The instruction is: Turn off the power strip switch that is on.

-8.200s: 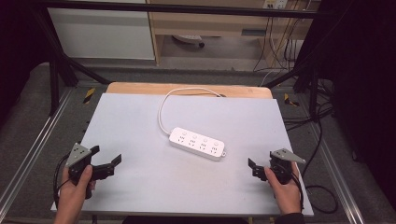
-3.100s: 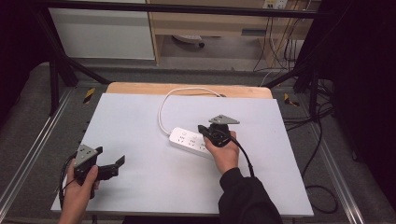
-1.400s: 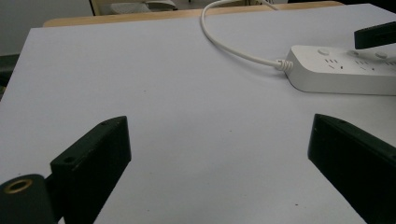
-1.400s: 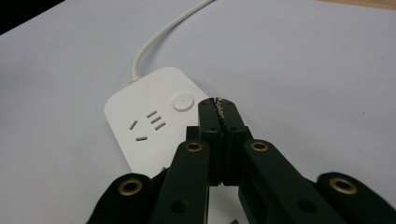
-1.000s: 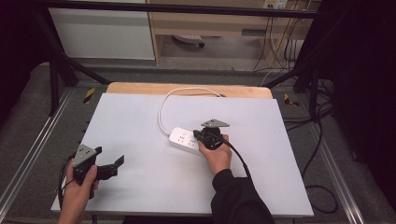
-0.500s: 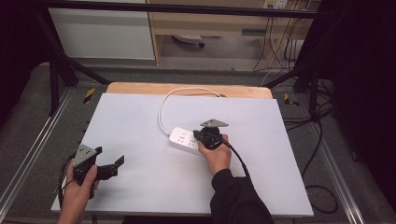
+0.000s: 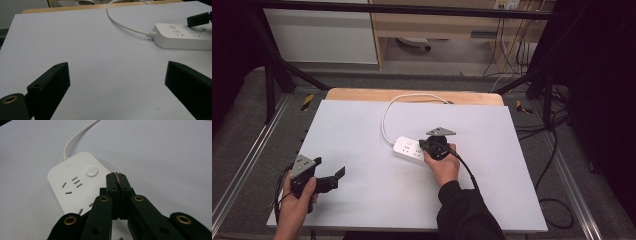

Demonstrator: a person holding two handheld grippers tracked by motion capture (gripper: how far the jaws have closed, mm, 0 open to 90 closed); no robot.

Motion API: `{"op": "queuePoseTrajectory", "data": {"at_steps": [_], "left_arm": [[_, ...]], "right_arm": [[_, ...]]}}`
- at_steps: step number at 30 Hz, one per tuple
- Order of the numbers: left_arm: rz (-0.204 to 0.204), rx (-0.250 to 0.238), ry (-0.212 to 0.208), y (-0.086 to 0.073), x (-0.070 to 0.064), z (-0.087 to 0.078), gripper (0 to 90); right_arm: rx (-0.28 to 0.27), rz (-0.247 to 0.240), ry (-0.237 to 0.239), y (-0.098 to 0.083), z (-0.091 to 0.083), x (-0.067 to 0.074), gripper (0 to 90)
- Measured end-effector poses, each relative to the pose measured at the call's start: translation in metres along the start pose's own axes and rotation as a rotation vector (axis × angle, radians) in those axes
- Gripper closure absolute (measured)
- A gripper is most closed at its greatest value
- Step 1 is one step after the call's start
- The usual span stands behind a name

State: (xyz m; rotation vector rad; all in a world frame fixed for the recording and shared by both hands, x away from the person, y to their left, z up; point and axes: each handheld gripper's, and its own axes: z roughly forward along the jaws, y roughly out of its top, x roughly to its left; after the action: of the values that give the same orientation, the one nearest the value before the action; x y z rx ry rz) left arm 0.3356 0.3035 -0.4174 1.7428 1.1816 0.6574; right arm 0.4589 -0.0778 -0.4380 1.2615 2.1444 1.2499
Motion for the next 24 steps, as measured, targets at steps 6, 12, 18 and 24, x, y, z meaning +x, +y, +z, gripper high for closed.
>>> {"op": "queuePoseTrajectory", "data": {"at_steps": [6,12,18,24], "left_arm": [[0.002,-0.003,0.0,0.0003,-0.0006,0.0,6.0],[0.0,-0.003,0.002,0.0002,-0.0003,-0.0004,6.0],[0.002,-0.002,0.0,0.0002,-0.0006,-0.0001,6.0],[0.004,0.002,0.002,0.0001,-0.0007,0.0,6.0]], "right_arm": [[0.011,-0.017,-0.004,0.0004,0.0007,0.0006,90.0],[0.02,-0.024,-0.006,0.0007,0.0013,0.0009,90.0],[0.028,-0.031,-0.008,0.0012,0.0021,0.0013,90.0],[0.03,-0.036,-0.007,0.0014,0.0021,0.0014,90.0]]}}
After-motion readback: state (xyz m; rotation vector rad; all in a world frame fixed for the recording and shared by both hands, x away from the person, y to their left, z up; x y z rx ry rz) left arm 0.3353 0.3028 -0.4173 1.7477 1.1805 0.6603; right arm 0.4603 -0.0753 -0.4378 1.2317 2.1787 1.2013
